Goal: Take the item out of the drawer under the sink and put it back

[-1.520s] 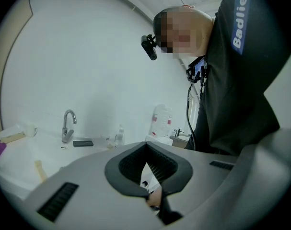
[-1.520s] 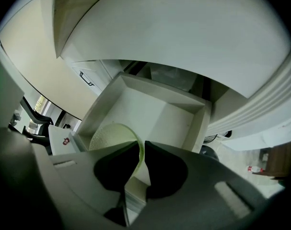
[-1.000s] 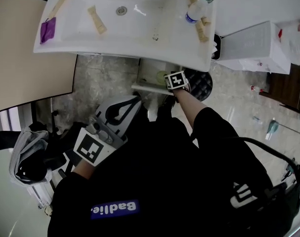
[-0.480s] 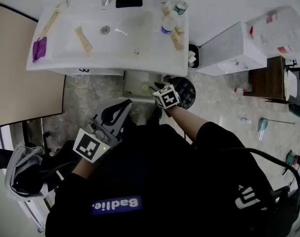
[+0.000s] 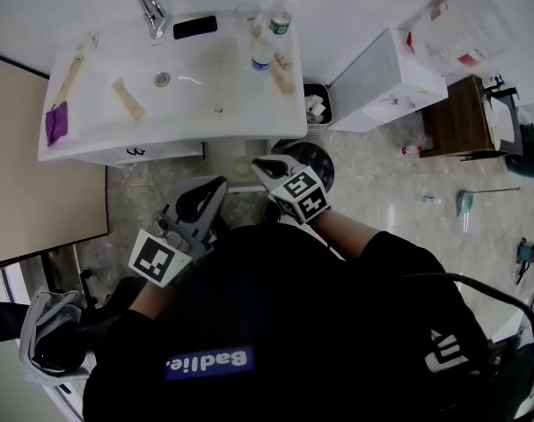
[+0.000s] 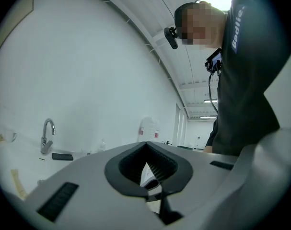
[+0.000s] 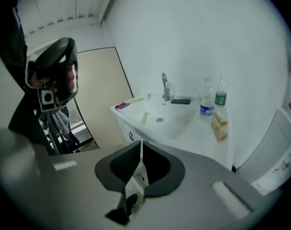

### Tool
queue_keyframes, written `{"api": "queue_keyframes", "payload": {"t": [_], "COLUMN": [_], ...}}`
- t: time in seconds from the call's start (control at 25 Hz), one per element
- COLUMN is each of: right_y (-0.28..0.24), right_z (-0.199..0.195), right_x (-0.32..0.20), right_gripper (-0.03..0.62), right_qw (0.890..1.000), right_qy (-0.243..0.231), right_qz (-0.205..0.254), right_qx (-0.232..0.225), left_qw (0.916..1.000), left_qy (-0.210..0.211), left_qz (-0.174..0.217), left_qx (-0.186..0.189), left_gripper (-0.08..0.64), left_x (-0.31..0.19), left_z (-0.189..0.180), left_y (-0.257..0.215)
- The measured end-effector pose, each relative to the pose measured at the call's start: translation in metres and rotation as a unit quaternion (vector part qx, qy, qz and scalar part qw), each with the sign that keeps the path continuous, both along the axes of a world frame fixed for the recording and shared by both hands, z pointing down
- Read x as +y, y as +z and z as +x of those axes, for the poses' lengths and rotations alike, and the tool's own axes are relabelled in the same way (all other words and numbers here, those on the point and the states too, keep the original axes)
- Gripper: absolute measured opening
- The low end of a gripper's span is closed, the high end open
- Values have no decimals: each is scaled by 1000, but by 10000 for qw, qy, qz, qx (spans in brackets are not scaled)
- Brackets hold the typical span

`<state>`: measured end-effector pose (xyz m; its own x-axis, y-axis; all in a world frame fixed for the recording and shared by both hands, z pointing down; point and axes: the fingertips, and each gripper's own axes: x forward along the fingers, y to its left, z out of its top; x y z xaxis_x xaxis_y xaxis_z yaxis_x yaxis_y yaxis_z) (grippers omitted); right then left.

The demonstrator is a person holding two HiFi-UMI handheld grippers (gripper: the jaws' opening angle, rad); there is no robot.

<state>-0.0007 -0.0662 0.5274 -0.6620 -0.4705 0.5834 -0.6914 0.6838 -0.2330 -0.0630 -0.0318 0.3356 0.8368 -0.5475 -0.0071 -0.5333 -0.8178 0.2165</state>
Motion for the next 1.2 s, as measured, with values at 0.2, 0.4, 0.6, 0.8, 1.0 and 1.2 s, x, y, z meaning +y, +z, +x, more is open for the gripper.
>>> {"api": "queue_keyframes", "payload": {"t": [0.2, 0.4, 0.6, 0.8, 1.0, 1.2], "right_y": [-64, -122, -169, -197, -202, -200], "right_z": [2, 9, 14, 13, 11, 13], "right_x": [8, 22, 30, 34, 35, 35], "right_gripper": [2, 2, 1, 1, 2, 2], "right_qw": [9972, 9906, 9814, 9726, 9678, 9679], "right_qy": [31, 2, -14, -89, -83, -95], "right_qz": [501, 913, 1308, 1718, 1891, 1834], "right_qx": [-553, -1017, -1407, -1561, -1656, -1716], "left_qw": [9997, 9992, 9984, 9974, 9971, 9971], "left_qy": [233, 398, 563, 710, 749, 741], "left_qz": [87, 79, 37, 66, 60, 19], "left_qx": [-11, 9, -18, -97, -129, -171], "left_gripper": [5, 5, 5, 5, 5, 5], "left_x": [3, 8, 11, 11, 10, 10], "left_z": [13, 24, 32, 41, 46, 48], "left_y": [-8, -17, -19, -21, -21, -19]}}
